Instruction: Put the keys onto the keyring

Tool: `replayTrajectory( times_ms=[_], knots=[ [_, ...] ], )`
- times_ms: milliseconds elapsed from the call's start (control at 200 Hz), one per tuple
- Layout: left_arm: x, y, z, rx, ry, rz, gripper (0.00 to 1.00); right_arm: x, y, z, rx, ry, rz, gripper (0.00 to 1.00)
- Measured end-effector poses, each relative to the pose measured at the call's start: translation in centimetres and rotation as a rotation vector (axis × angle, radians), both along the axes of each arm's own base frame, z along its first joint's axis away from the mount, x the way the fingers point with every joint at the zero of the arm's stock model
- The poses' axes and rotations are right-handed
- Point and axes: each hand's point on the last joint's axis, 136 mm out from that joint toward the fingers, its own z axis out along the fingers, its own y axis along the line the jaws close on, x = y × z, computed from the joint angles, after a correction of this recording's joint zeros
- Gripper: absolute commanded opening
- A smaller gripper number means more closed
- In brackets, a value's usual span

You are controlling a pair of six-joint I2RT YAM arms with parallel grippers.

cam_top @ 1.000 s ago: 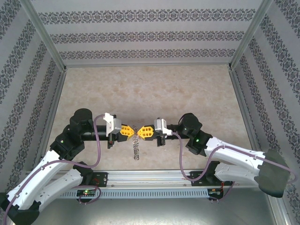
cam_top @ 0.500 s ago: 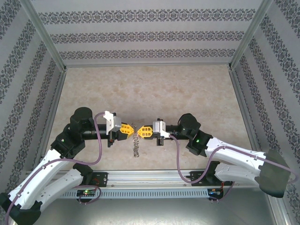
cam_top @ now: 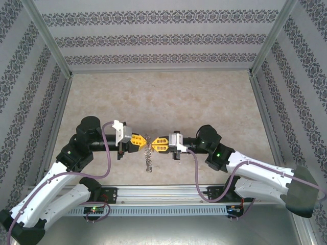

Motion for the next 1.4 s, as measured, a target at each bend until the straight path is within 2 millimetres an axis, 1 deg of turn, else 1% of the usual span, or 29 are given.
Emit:
replayTrajectory(
  times_ms=[155, 315, 380, 505, 595, 629, 679, 814, 959, 1124, 1309, 1399],
  knots=[
    [0.2, 0.0, 0.3, -0.009, -0.014, 0.006, 0.00, -0.1, -0.1, -1.4, -0.036, 0.029, 0.001, 0.22],
    [0.3, 0.1, 0.4, -0.012, -0.014, 0.010, 0.00, -0.2, -0.3, -1.4, -0.040, 0.031, -0.003, 0.23],
    [0.3, 0.1, 0.5, -0.014, -0.016, 0.011, 0.00, -0.3, -0.6, -0.8, -0.026, 0.025, -0.009, 0.24],
    [0.1, 0.2, 0.8, -0.024, -0.020, 0.012, 0.00, -0.8, -1.6, 1.1, 0.020, 0.008, -0.022, 0.25],
    [-0.1, 0.3, 1.3, -0.044, -0.035, 0.006, 0.00, -1.1, -2.1, 2.3, 0.042, 0.001, -0.024, 0.18],
    [-0.3, 0.3, 1.5, -0.054, -0.036, 0.001, 0.00, -1.1, -2.1, 2.7, 0.043, 0.005, -0.024, 0.16],
    [-0.6, 0.3, 1.7, -0.069, -0.040, -0.009, 0.00, -1.1, -2.0, 3.3, 0.039, 0.023, -0.017, 0.16],
    [-1.1, 0.3, 2.0, -0.106, -0.031, -0.029, 0.00, -1.0, -1.1, 4.9, 0.027, 0.069, 0.018, 0.18],
    [-1.5, 0.4, 2.3, -0.139, -0.033, -0.033, 0.00, -1.4, -0.8, 5.8, 0.018, 0.113, 0.049, 0.19],
    [-1.9, 0.5, 3.1, -0.162, -0.049, -0.041, 0.00, -1.3, -0.5, 5.6, -0.007, 0.139, 0.058, 0.18],
    [-2.0, 0.5, 3.1, -0.163, -0.049, -0.043, 0.00, -0.5, 0.2, 3.9, -0.062, 0.182, 0.042, 0.18],
    [-1.9, 0.5, 3.0, -0.162, -0.047, -0.042, 0.00, -0.3, 0.5, 3.4, -0.077, 0.193, 0.035, 0.19]
  ],
)
